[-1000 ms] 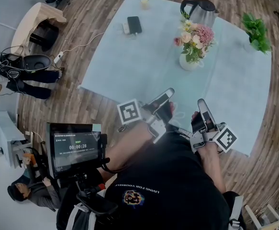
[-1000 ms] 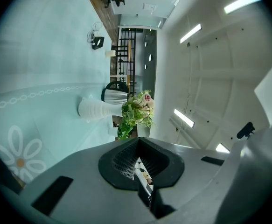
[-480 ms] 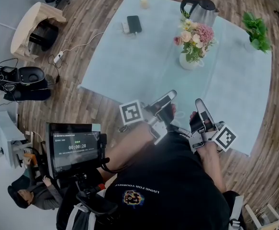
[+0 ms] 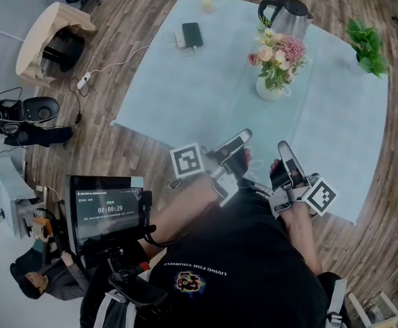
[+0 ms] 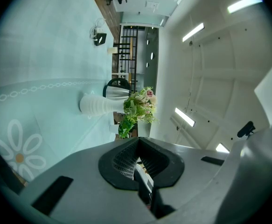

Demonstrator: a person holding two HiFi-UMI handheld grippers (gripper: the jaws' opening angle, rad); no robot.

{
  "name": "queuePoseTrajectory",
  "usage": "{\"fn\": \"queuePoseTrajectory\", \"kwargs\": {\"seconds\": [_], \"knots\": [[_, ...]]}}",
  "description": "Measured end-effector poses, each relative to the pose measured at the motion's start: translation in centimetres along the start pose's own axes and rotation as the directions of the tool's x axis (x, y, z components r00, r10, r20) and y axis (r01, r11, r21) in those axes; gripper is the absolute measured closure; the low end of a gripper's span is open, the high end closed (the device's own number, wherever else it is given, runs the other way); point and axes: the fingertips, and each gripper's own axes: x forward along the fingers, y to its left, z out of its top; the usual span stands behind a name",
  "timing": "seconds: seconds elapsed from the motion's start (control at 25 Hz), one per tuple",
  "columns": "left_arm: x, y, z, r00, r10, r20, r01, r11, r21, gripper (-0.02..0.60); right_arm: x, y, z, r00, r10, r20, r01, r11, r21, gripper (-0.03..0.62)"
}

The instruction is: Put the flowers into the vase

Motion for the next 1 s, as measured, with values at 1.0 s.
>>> {"fn": "queuePoseTrajectory", "kwargs": {"seconds": [1.0], "knots": [[0.2, 0.0, -0.1, 1.000, -0.008, -0.007, 0.008, 1.000, -0.003, 0.574, 0.8, 1.6, -0.3, 0.998, 0.053, -0.037, -0.055, 0.996, -0.069, 0.576]]}}
